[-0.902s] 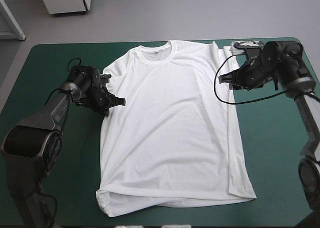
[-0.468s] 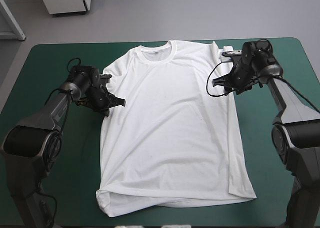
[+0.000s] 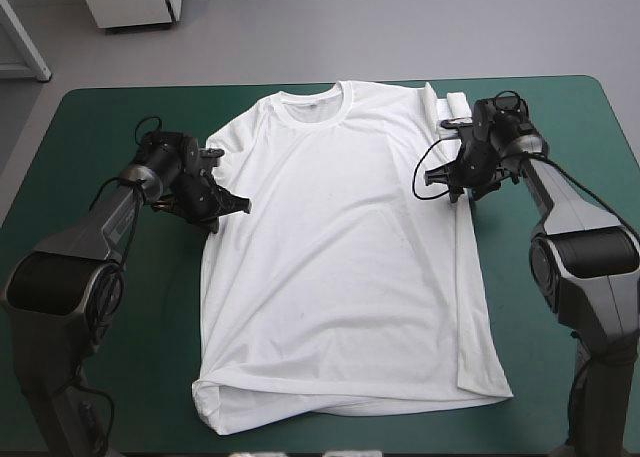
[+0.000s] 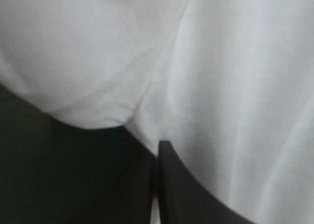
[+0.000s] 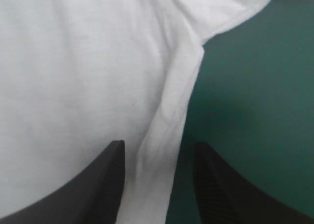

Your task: Fold the cloth

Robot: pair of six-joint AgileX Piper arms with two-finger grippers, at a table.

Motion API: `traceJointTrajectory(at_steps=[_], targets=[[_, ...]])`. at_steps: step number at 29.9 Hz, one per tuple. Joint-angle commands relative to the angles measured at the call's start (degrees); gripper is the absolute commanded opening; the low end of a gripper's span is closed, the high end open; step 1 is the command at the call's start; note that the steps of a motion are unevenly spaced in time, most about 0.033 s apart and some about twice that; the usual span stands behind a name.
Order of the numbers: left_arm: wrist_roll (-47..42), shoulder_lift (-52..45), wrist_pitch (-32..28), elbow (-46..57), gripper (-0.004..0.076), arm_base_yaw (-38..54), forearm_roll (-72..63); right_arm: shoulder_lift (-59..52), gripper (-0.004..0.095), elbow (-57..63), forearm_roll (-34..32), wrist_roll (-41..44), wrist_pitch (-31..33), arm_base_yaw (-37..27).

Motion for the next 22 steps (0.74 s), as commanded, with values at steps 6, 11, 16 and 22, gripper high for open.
traceJointTrajectory(at_steps=[6, 11, 16, 22], targets=[[0.1, -0.9, -2.8, -0.2, -0.0009, -0.2, -1.4, -1.3, 0.04, -1.6, -0.1, 1.2, 1.4, -0.7], [0.1, -1.0, -3.1, -0.2, -0.0009, -0.2, -1.3, -1.3, -0.0021, -1.6, -0.3, 1.1, 2.0, -0.7], [0.1, -1.0, -0.5, -4.1, -0.0009, -0.2, -0.2, -2.1, -0.0017, -1.7, -0.2, 1.2, 2.3, -0.7], [1.4, -2.0, 5.7, -16.3, -0.0009, -0.1, 3.5, -8.9, -0.0017, -3.1, 0.1, 1.0, 2.5, -0.7]])
